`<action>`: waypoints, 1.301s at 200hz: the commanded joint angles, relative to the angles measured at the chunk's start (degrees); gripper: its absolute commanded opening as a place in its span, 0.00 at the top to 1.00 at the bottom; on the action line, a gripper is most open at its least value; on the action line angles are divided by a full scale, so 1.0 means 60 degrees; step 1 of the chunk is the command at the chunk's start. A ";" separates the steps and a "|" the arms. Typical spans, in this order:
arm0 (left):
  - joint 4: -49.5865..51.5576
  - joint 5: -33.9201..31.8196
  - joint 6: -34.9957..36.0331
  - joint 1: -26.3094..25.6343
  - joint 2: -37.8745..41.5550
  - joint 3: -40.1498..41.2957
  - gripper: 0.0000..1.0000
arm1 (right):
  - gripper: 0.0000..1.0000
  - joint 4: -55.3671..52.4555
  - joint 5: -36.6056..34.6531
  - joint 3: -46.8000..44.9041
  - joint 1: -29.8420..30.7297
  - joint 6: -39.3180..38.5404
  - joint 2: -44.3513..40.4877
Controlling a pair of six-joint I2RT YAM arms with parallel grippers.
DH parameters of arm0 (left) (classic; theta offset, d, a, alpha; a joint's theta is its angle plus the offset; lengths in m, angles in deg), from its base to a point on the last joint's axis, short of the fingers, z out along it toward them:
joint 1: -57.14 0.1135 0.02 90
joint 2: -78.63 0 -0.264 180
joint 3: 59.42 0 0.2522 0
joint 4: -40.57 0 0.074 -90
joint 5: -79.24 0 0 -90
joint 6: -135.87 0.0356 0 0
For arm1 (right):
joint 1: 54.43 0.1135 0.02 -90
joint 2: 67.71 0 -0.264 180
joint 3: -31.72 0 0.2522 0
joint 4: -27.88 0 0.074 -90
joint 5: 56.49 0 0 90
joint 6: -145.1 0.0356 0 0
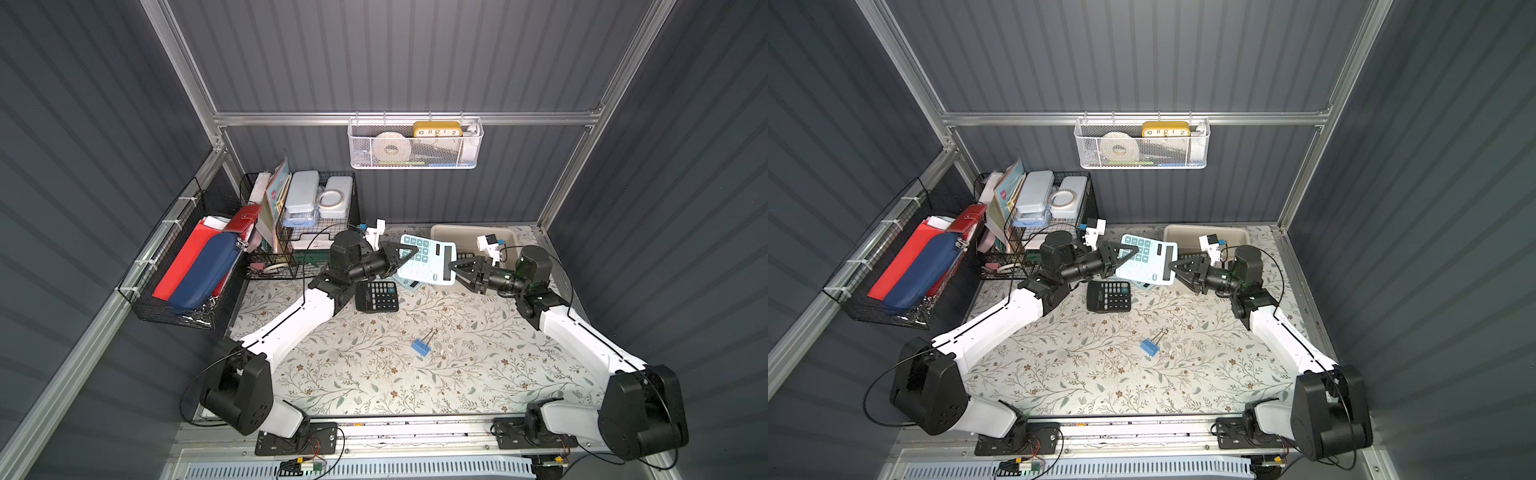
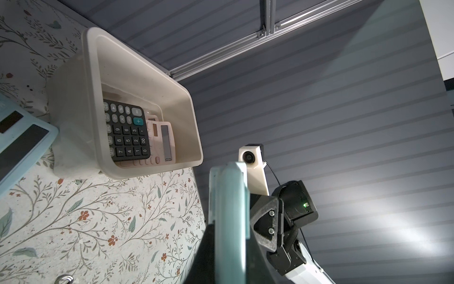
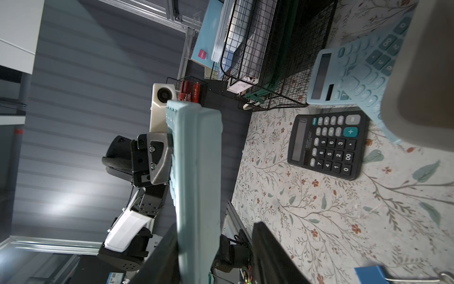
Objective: Put the calculator in the storage box
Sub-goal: Pick up the calculator at the center of the board.
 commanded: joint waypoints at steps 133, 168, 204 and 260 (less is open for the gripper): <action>-0.0769 0.0240 -0.0024 -0.0117 0.0118 0.0407 0.99 | 0.73 0.0214 0.0097 0.0410 -0.0048 0.0170 0.0118; -0.0812 0.0262 -0.0023 -0.0117 0.0091 0.0392 0.99 | 0.77 0.0272 0.0096 0.0439 -0.0005 0.0186 0.0112; -0.0824 0.0255 -0.0010 -0.0117 0.0046 0.0340 0.97 | 0.83 0.0132 0.0109 0.0552 0.0082 0.0058 0.0140; -0.0441 0.0130 0.0169 -0.0131 0.0093 0.0278 0.65 | 1.00 -0.1361 -0.0418 0.0936 0.0091 -0.0836 0.0207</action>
